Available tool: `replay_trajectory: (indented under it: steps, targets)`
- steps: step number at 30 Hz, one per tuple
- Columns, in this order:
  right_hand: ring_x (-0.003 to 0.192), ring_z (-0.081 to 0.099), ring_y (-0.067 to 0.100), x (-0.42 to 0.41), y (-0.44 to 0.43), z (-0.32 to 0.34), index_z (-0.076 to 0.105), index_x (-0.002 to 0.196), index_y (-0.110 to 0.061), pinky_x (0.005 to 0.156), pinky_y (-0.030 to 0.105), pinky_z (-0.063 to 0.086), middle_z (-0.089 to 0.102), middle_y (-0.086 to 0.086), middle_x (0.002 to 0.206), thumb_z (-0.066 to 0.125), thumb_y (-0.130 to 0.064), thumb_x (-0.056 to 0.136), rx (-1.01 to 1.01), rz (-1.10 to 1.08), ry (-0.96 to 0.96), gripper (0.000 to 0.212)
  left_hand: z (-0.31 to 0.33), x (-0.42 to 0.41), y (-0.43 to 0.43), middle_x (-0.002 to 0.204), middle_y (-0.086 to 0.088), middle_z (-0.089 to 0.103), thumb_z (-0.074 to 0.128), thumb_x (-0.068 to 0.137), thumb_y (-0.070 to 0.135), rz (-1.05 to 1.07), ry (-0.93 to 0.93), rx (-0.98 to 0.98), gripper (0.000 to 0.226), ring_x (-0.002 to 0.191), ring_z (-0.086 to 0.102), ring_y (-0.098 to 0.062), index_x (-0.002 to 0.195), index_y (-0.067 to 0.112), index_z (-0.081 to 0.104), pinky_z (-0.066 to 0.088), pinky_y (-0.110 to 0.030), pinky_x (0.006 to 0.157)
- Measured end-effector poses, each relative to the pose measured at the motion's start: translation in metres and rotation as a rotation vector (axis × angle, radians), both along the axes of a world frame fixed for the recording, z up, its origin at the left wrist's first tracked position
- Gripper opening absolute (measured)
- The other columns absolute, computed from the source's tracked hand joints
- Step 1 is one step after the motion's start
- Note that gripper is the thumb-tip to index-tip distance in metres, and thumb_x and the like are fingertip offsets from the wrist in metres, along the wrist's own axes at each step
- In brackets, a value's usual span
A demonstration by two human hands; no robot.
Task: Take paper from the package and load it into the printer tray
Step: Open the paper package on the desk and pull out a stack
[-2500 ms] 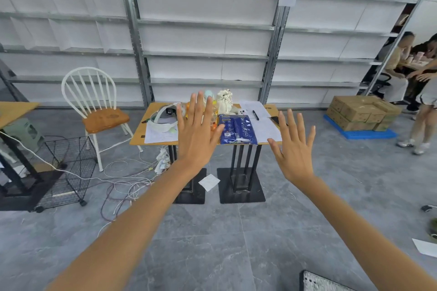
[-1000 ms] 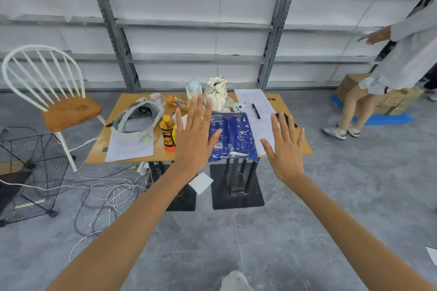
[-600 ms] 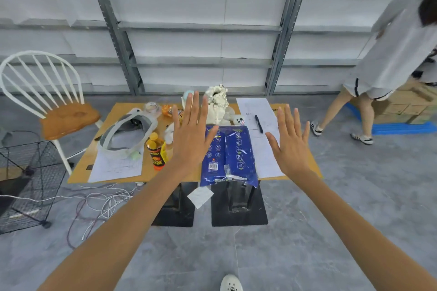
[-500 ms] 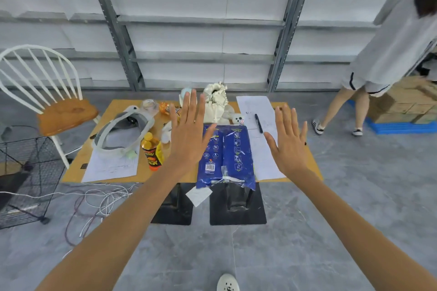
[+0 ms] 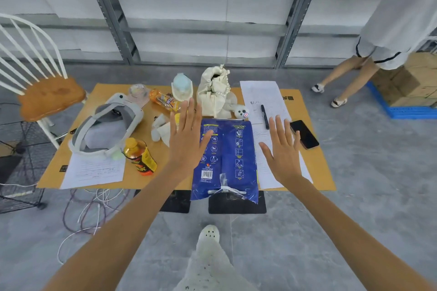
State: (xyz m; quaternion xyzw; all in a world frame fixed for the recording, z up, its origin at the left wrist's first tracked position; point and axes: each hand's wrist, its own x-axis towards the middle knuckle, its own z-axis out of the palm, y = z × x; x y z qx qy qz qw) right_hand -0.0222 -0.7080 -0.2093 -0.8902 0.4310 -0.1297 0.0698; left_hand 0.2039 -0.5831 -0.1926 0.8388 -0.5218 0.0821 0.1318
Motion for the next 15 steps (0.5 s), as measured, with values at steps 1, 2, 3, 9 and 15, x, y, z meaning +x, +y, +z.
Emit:
replay_trajectory:
  steps: [1, 2, 3, 9, 15]
  targets:
    - [0.148, -0.003, 0.023, 0.005, -0.004, -0.005, 0.002, 0.15, -0.02, 0.117, 0.052, -0.002, 0.004, 0.003, 0.161, 0.009, -0.056, 0.092, 0.009, -0.006, 0.015, 0.069, -0.004, 0.005, -0.005, 0.161, -0.008, 0.006, 0.013, 0.094, 0.055, -0.009, 0.009, 0.004, 0.07, 0.148, 0.002, -0.023, 0.151, 0.016, 0.003, 0.014, -0.051, 0.119]
    - [0.148, -0.003, 0.023, 0.009, -0.007, -0.01, 0.001, 0.15, -0.02, 0.118, 0.052, 0.0, 0.003, 0.003, 0.161, 0.008, -0.056, 0.091, 0.021, -0.009, 0.035, 0.069, -0.009, 0.01, -0.009, 0.161, -0.008, 0.006, 0.013, 0.094, 0.054, -0.015, 0.017, 0.004, 0.07, 0.148, 0.002, -0.023, 0.151, 0.015, 0.004, 0.013, -0.051, 0.119]
    - [0.148, -0.003, 0.023, 0.013, -0.009, -0.016, 0.0, 0.15, -0.021, 0.118, 0.052, 0.0, 0.002, 0.003, 0.161, 0.006, -0.057, 0.09, 0.035, -0.006, 0.06, 0.07, -0.014, 0.014, -0.013, 0.161, -0.008, 0.007, 0.016, 0.094, 0.054, -0.02, 0.029, 0.008, 0.069, 0.148, 0.002, -0.023, 0.151, 0.014, 0.005, 0.013, -0.05, 0.12]
    - [0.148, -0.005, 0.022, 0.021, -0.01, -0.063, 0.0, 0.15, -0.021, 0.118, 0.049, -0.001, 0.0, 0.002, 0.161, 0.001, -0.059, 0.086, 0.156, -0.008, 0.206, 0.075, -0.064, 0.019, -0.022, 0.161, -0.007, 0.003, 0.033, 0.097, 0.046, -0.086, 0.136, 0.141, 0.07, 0.148, 0.0, -0.023, 0.151, 0.014, 0.002, 0.015, -0.05, 0.119]
    - [0.148, -0.003, 0.023, 0.015, 0.001, -0.109, -0.001, 0.15, -0.02, 0.119, 0.047, 0.005, -0.003, 0.003, 0.161, 0.009, -0.055, 0.093, 0.313, 0.023, 0.415, 0.068, -0.114, 0.007, -0.029, 0.161, -0.008, 0.005, 0.035, 0.099, 0.037, -0.174, 0.265, 0.334, 0.064, 0.148, -0.002, -0.024, 0.15, 0.011, 0.008, 0.003, -0.041, 0.12]
